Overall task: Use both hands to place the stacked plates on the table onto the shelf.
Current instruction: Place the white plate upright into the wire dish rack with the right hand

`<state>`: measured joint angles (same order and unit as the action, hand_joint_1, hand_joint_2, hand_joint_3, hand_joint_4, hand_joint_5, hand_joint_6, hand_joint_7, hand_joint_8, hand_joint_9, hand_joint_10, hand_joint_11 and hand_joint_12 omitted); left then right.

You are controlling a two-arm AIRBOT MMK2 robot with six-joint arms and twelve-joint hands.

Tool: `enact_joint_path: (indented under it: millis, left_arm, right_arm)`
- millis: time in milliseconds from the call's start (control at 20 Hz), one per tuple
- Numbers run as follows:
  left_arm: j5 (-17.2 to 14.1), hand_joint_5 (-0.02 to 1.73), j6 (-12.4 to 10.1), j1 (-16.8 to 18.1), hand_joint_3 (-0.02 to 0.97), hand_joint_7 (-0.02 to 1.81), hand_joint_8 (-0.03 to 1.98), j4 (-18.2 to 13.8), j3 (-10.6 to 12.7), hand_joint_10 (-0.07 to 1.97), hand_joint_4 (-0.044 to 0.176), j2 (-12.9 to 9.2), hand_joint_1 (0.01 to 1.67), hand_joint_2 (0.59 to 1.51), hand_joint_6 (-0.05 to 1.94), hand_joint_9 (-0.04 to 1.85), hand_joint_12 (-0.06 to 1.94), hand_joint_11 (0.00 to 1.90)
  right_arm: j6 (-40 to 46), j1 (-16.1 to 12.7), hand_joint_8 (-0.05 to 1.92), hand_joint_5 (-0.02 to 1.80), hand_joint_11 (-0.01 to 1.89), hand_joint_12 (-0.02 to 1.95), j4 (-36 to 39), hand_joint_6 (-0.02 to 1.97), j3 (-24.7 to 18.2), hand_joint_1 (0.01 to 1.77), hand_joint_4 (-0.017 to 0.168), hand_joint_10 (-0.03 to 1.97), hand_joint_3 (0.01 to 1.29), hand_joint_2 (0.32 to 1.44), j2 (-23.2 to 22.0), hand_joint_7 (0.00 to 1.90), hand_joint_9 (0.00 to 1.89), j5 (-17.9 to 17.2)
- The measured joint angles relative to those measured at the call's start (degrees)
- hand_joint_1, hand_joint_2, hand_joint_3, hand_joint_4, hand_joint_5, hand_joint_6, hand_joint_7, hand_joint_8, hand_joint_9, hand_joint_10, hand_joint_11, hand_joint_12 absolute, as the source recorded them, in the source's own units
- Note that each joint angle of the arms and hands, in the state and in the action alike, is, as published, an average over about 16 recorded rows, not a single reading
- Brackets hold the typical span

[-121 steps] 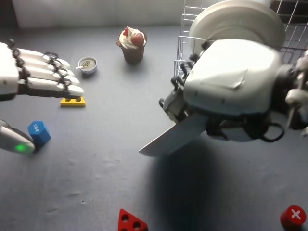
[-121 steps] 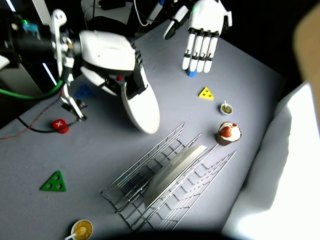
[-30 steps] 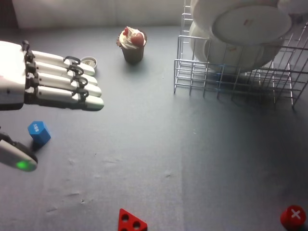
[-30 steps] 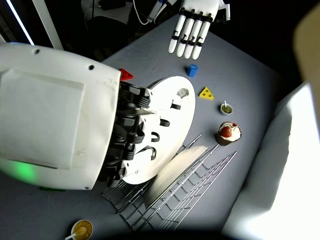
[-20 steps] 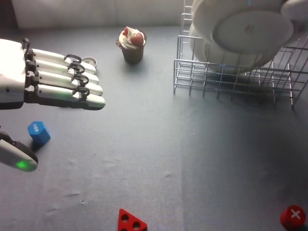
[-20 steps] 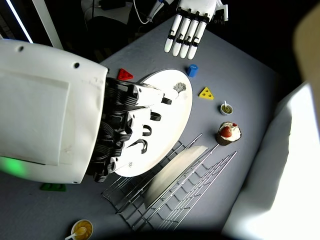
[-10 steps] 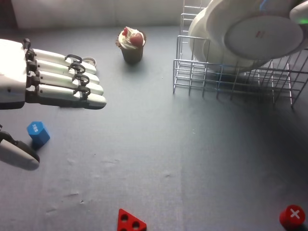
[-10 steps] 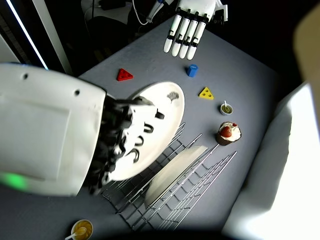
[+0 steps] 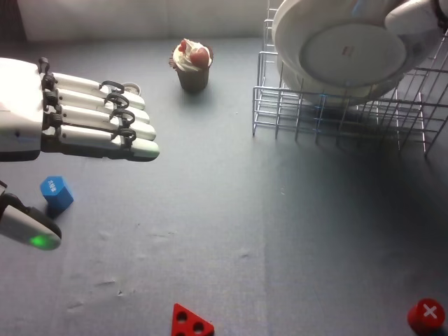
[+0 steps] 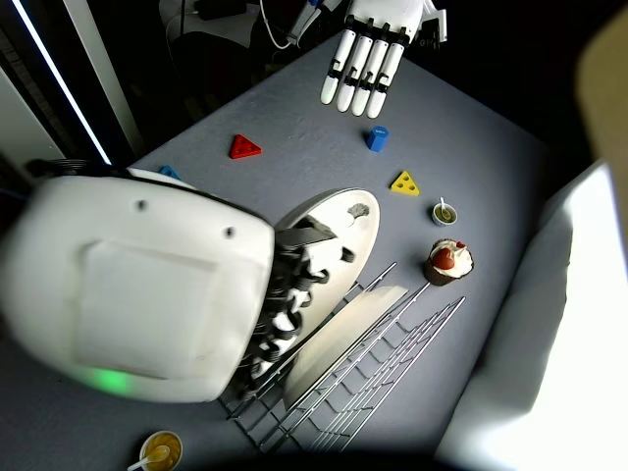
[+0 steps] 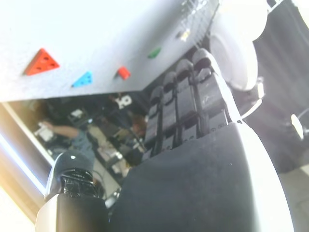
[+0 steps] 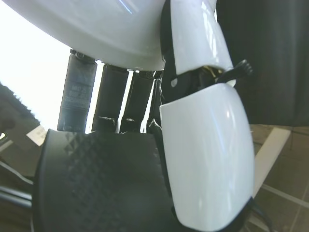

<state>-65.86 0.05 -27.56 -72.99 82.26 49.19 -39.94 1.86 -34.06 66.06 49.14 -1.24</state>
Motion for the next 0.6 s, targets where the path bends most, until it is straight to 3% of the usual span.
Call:
enact_joint_path:
  millis: [600]
  left_arm:
    - [0.5, 0.13, 0.0, 0.1, 0.012, 0.19, 0.0, -0.9, -0.6, 0.01, 0.004, 0.4, 0.07, 1.107, 0.02, 0.2, 0.01, 0.18]
  right_arm:
    - [0.8, 2.0, 0.46, 0.92, 1.0, 1.29, -3.0, 0.8, 6.6, 1.48, -0.011, 0.53, 0.01, 0.97, 5.7, 1.16, 1.22, -0.9]
